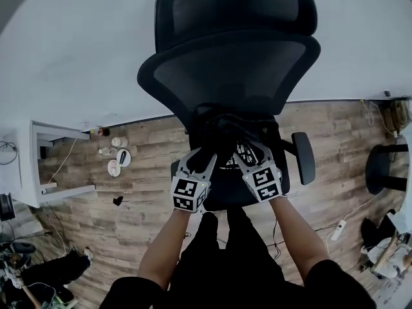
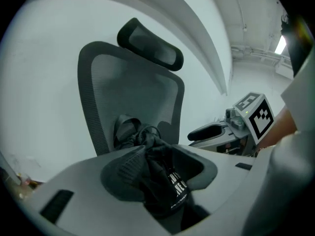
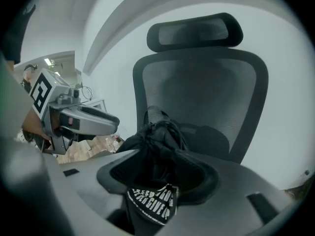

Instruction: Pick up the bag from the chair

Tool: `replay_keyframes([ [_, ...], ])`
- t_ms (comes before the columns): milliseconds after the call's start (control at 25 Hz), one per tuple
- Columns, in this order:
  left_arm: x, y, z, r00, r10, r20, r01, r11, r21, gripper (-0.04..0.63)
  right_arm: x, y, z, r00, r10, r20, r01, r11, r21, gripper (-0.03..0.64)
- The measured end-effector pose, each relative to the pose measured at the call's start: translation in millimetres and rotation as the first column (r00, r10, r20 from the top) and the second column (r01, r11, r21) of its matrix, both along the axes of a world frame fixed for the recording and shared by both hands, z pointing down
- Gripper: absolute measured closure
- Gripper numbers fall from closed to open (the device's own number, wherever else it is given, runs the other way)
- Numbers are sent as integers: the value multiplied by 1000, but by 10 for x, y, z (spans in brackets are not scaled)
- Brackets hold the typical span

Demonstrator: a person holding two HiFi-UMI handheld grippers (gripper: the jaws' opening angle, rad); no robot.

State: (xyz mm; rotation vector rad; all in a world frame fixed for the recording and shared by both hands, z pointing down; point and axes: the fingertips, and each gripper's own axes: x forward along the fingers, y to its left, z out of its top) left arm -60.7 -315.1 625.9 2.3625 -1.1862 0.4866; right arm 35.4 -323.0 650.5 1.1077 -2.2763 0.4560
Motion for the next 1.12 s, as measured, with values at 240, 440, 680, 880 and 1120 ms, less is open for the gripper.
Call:
replay_keyframes([
  [240, -82, -189, 582, 996, -78, 53, 84, 987, -138, 211, 116, -288, 525, 999, -7, -39, 4, 998, -61, 251],
  [440, 7, -368, 1012, 998, -35, 61, 48, 971, -234, 185, 97, -499, 984, 983, -120, -140, 105, 988, -111, 194],
  [680, 171, -577, 1303, 997, 24, 76, -4, 968, -253, 181, 27, -753, 1299, 950, -210, -230, 189, 976, -113, 176],
  [880, 219, -707, 1436, 992, 41, 116, -11, 970, -245, 183, 4, -877, 1441, 937, -231, -263, 208, 972, -111, 179],
  [1120, 292, -681, 1383, 989, 78, 128, -53, 980, -194, 255, 66, -815, 1422, 949, -221, -227, 201, 974, -108, 434],
])
